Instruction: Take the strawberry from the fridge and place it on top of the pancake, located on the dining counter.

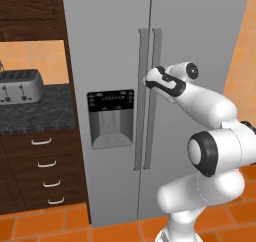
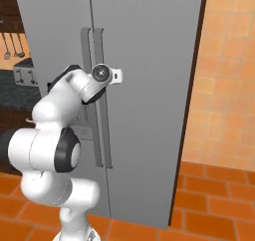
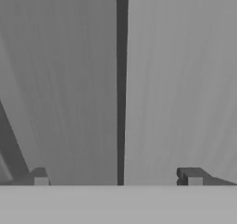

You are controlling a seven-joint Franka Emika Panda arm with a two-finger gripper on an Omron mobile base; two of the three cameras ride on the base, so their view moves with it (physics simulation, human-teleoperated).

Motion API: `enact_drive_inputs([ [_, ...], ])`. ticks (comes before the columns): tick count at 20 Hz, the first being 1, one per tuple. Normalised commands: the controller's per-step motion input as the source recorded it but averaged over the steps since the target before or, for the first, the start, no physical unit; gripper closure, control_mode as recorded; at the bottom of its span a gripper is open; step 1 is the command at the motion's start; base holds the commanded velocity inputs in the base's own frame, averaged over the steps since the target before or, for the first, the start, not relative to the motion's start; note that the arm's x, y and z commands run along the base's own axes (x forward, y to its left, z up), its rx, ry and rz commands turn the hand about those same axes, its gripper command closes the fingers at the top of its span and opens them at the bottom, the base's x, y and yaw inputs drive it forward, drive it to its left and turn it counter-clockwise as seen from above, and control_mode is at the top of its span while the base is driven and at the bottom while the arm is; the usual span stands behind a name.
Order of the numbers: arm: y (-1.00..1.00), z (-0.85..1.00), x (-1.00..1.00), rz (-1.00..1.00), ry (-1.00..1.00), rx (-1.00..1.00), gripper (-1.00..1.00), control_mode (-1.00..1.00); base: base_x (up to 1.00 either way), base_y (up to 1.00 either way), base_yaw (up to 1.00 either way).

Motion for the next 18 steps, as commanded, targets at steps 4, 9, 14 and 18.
enact_drive_inputs([
  [4,0.46,-0.17,0.42,0.01,0.00,0.02,1.00,-1.00,0.00,0.00,0.00],
  [9,0.17,-0.02,-0.18,0.03,0.00,0.00,1.00,-1.00,0.00,0.00,0.00],
  [14,-0.08,0.13,-0.89,0.02,0.00,0.00,1.00,-1.00,0.00,0.00,0.00],
  [18,-0.52,0.24,-1.00,0.03,0.00,0.00,1.00,-1.00,0.00,0.00,0.00],
])
